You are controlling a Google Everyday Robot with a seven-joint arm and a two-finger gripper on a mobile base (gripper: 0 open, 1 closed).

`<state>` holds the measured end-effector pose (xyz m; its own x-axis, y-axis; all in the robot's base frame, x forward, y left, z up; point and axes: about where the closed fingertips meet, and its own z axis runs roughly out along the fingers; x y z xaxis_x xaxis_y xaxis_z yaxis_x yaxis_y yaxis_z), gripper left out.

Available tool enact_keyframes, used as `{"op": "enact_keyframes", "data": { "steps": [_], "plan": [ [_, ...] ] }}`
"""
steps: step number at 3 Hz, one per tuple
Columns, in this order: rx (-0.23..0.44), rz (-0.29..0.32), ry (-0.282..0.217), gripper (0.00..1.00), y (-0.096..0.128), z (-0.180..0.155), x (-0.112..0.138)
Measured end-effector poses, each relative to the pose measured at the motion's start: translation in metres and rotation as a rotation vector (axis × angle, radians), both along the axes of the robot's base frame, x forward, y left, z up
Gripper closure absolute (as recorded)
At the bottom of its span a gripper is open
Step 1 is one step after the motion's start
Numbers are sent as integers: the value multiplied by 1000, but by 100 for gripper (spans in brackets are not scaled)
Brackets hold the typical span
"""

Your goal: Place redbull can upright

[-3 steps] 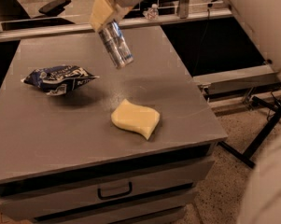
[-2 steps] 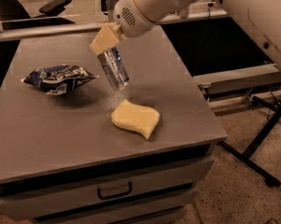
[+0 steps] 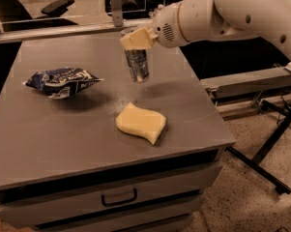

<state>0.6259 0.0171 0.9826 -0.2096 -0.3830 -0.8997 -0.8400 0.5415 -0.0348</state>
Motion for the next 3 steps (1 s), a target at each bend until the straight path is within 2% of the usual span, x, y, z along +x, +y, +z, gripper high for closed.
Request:
{"op": "enact_keyframes", "data": {
  "steps": [1, 2, 3],
  "plan": [
    [67, -46, -90, 100, -16, 13, 14],
    [103, -71, -138, 100, -25, 21, 21],
    [122, -84, -163, 100, -30, 25, 25]
  ]
}}
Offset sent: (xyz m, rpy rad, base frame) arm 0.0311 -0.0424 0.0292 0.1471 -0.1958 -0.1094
